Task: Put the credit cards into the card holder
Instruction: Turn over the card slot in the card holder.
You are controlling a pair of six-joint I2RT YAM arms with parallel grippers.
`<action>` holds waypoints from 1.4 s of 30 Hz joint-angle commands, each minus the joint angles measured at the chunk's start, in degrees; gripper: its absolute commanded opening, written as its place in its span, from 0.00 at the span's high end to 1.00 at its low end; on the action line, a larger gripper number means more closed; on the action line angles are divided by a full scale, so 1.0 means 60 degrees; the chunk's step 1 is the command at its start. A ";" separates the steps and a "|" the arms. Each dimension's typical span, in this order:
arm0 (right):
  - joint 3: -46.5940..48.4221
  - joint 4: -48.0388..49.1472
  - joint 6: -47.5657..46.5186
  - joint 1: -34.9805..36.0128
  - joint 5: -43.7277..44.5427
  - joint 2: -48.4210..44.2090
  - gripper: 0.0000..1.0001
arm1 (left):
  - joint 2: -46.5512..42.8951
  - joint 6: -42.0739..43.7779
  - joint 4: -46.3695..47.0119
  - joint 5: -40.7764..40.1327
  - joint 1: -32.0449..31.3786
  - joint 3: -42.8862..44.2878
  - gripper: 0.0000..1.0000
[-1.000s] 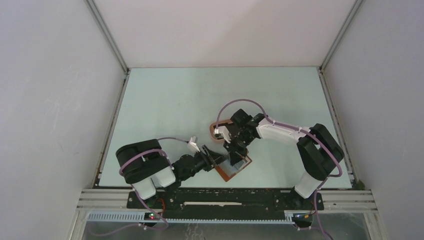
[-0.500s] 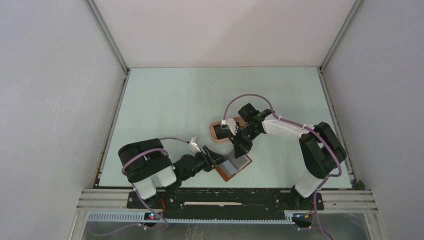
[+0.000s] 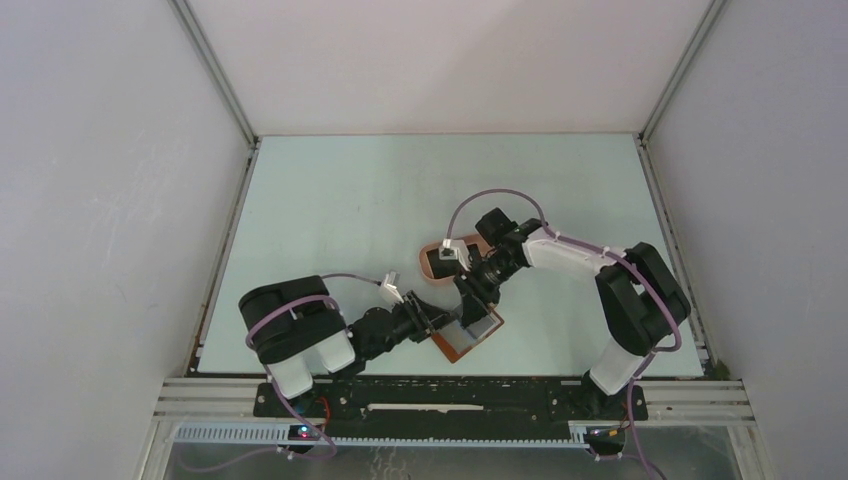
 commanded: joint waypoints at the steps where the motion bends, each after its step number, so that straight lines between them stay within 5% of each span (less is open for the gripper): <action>1: 0.0221 0.0024 0.0197 0.0126 -0.0017 0.0218 0.45 | 0.0140 0.0126 0.0234 0.0091 0.0049 0.0297 0.56; 29: 0.0306 0.0210 0.0554 0.0761 0.1105 0.0470 0.38 | 0.0232 0.0139 0.0275 0.0197 0.0078 0.0379 0.59; 42: 0.0310 0.0343 0.0776 0.0541 0.1421 0.0501 0.48 | 0.0146 0.0126 0.0296 0.0131 0.0078 0.0278 0.56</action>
